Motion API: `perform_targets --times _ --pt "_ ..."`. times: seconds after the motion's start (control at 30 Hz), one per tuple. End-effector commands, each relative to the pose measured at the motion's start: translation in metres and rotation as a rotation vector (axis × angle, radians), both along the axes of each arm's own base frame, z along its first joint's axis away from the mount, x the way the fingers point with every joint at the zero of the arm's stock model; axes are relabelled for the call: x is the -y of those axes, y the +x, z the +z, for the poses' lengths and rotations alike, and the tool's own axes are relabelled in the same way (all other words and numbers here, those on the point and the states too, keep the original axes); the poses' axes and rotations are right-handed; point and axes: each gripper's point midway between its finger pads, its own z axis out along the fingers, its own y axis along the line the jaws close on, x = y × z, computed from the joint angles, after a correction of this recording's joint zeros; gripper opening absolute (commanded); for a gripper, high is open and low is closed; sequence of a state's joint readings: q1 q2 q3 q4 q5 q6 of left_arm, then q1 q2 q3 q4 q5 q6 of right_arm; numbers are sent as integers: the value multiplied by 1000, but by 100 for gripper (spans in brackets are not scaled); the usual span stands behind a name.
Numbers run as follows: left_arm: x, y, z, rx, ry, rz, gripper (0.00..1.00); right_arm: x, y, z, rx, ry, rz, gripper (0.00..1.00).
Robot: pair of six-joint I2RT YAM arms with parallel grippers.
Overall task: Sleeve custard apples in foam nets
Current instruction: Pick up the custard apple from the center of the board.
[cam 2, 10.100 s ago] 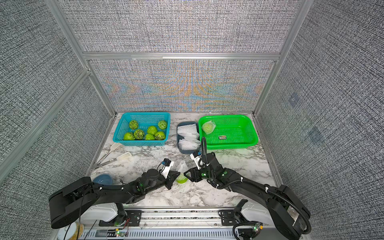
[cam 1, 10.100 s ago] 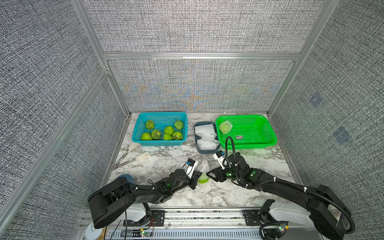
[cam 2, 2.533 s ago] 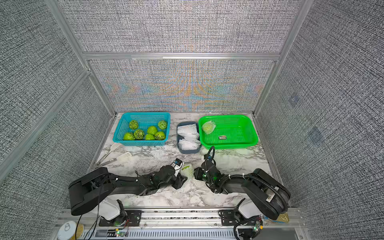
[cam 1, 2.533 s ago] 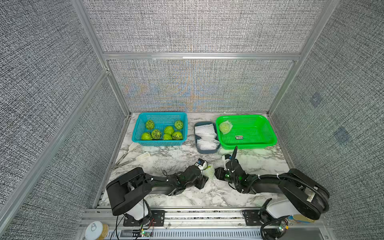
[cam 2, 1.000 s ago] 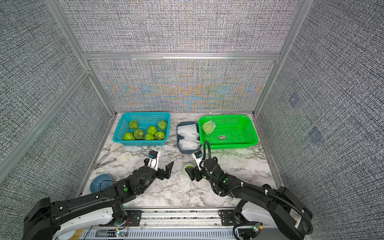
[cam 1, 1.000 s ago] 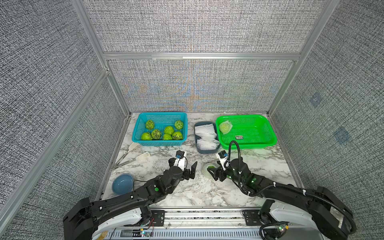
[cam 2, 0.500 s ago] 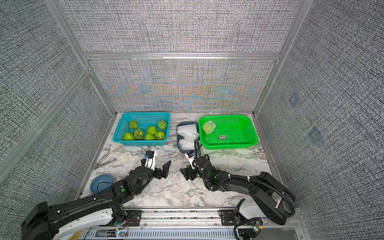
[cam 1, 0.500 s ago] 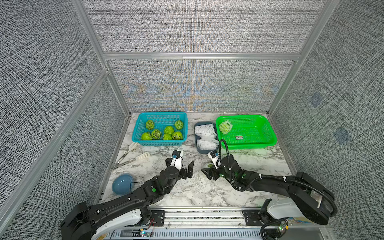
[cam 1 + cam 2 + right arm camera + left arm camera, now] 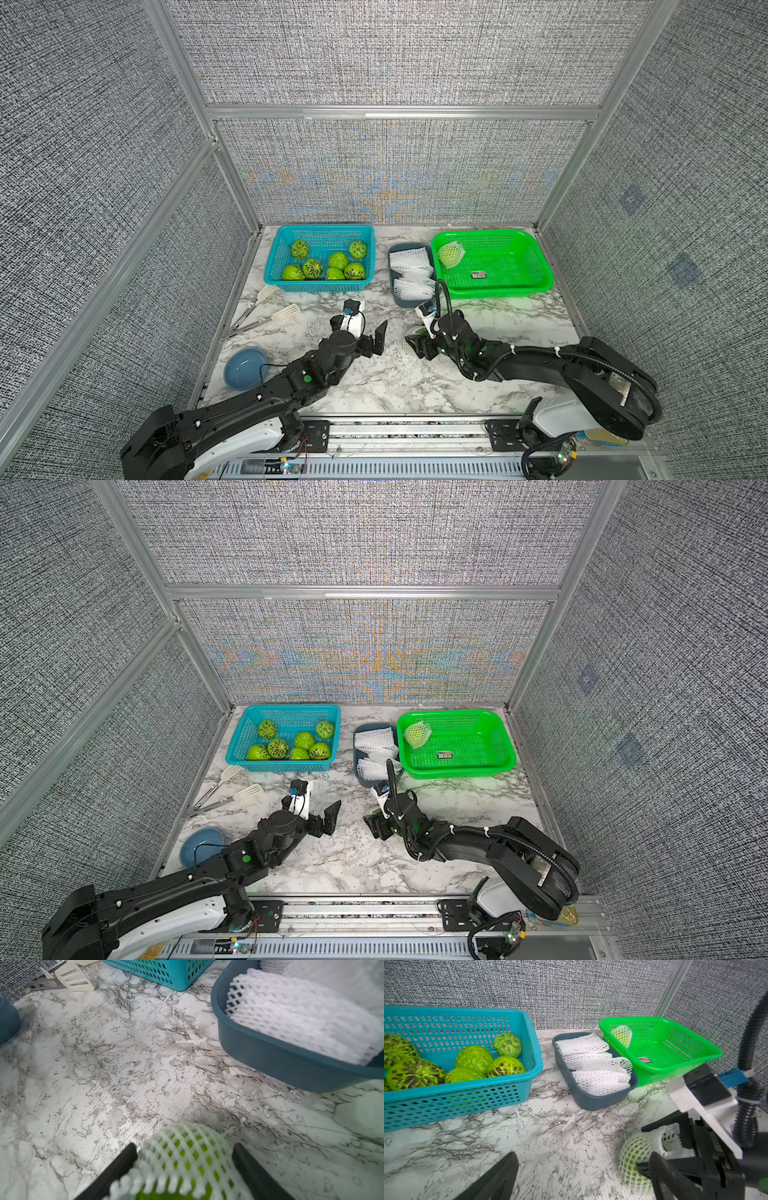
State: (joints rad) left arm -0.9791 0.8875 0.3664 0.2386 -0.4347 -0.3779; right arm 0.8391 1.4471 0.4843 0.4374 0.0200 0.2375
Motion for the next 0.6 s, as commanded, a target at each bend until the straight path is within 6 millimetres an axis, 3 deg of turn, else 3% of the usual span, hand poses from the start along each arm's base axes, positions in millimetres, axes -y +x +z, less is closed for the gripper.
perform_targets --times 0.0,0.57 --pt "5 2 10 19 -38 -10 99 3 0 -5 -9 -30 -7 74" --pt "5 6 7 17 -36 -6 99 9 -8 -25 -57 -120 20 84"
